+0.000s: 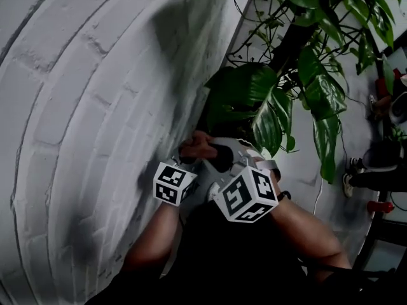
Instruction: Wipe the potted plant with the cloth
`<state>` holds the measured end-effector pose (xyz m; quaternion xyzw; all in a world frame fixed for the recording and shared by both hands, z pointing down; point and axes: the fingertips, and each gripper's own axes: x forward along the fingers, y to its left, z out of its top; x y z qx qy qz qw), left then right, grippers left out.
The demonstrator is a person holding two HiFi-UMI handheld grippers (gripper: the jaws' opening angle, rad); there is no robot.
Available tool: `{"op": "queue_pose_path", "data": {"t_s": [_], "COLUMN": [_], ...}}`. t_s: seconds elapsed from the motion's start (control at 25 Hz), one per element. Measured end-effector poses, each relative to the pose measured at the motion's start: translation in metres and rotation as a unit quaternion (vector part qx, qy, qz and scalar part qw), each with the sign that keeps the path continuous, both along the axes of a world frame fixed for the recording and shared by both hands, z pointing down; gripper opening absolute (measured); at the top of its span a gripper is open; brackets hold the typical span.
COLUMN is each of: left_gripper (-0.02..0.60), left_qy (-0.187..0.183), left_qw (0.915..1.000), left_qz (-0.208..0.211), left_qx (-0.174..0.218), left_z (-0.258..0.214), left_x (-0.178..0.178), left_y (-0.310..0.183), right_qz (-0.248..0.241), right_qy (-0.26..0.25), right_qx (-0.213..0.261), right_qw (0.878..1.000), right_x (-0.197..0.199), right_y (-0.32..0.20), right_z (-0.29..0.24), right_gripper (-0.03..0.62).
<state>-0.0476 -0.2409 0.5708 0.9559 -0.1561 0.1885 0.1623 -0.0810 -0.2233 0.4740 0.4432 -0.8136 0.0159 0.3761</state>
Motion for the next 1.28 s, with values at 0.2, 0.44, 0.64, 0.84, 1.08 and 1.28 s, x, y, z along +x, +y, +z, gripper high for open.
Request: {"op": "queue_pose_path", "data": {"t_s": [0.2,0.44,0.64,0.84,1.08,1.28], "left_gripper": [0.017,0.017,0.017,0.017,0.017,0.017], "left_qy": [0.003,0.010,0.020,0.010,0.002,0.003], "left_qw": [0.9993,0.9956,0.9922,0.9911,0.9897,0.9893], "left_qz": [0.038,0.093,0.123,0.130,0.139,0.143], "left_qx": [0.004,0.004,0.001,-0.030,-0.036,-0.029], "left_z": [-0.008,-0.018,-0.035,-0.037,-0.037,-0.039], "left_x": [0.015,0.046,0.064,0.070,0.074,0.075], "left_y": [0.022,0.054,0.067,0.070,0.075,0.075], "right_qz": [0.020,0.174,0.241,0.242,0.223,0.212], "right_qy": [-0.104,-0.144,0.032,0.109,0.109,0.109], "right_qx": [0.075,0.148,0.168,0.135,0.101,0.082], "right_qw": [0.992,0.963,0.956,0.955,0.963,0.968], "right_x": [0.015,0.123,0.206,0.218,0.203,0.193], "right_y": [0.011,0.007,-0.006,-0.013,-0.011,-0.006], "right_z": [-0.075,-0.121,-0.099,-0.068,-0.046,-0.033], "right_gripper": [0.069,0.069,0.069,0.069,0.069,0.069]}}
